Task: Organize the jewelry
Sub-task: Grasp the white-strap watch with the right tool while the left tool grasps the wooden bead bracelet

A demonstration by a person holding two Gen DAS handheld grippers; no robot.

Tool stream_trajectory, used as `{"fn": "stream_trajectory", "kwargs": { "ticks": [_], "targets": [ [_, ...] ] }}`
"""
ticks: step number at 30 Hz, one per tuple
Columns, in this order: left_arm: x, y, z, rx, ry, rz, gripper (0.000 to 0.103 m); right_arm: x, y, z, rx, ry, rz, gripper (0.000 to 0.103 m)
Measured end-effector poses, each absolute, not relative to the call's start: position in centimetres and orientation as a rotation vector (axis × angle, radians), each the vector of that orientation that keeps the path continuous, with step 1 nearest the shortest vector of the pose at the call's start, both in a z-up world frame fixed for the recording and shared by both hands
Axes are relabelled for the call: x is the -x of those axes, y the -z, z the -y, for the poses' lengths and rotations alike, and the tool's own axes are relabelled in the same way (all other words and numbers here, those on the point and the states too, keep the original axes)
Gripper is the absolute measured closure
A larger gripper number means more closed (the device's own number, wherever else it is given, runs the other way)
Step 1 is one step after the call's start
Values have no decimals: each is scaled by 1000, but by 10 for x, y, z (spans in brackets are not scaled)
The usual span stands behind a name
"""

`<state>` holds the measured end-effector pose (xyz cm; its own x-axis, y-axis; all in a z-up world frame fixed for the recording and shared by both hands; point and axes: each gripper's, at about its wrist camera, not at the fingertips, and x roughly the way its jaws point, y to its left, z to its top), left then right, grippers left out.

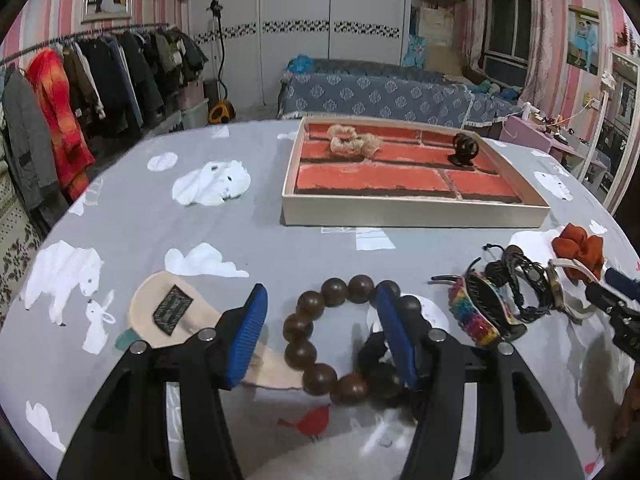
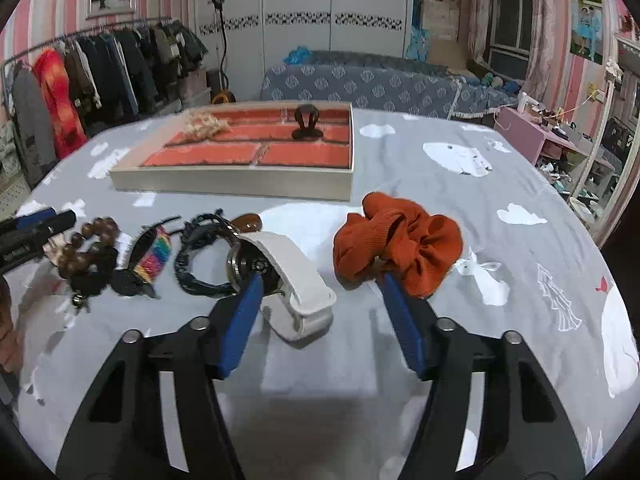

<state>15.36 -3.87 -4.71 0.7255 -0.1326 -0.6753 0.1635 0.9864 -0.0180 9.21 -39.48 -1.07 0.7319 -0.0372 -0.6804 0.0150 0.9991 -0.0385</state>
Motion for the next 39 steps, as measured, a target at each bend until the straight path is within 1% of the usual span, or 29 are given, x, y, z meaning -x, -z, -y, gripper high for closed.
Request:
{"fn": "stream_trajectory", "kwargs": {
  "ticks": [3,4,5,7,9,10,15,17,18,19,22,25,30,39],
  "targets": [
    [-164,55,39,-37,174,-771,48,-102,16,394,48,31,-772,62],
    [-166,56,38,-32,176,-778,52,-106,15,394,53,32,-770,66],
    [-168,58,39,-37,175,-785,53,-108,14,396,53,37,-765,67],
    [-176,65,40,-59,163,-813,62,-113,11,400,48,43,-758,68],
    [-184,76,39,-63,158,-858,66,-118,10,402,42,43,-754,68],
    [-186,79,39,-62,160,-874,68,-120,9,403,40,40,-753,68],
    [-184,85,38,-75,166,-890,69,-123,12,403,27,17,-753,68],
    [-183,85,38,-80,165,-890,72,-124,13,404,22,19,-757,68],
    [-182,85,38,-81,165,-889,78,-124,14,405,18,19,-760,68],
    [-181,85,38,-84,166,-887,80,-123,14,405,18,20,-760,72],
    [-180,83,37,-81,170,-885,82,-124,17,405,19,12,-774,81],
    [-177,80,39,-80,188,-870,84,-124,16,405,22,2,-776,85],
    [-165,64,40,-69,213,-821,84,-112,6,401,20,-32,-735,85],
    [-136,14,41,-71,238,-688,84,-85,-27,389,16,-79,-650,86]
  ]
}}
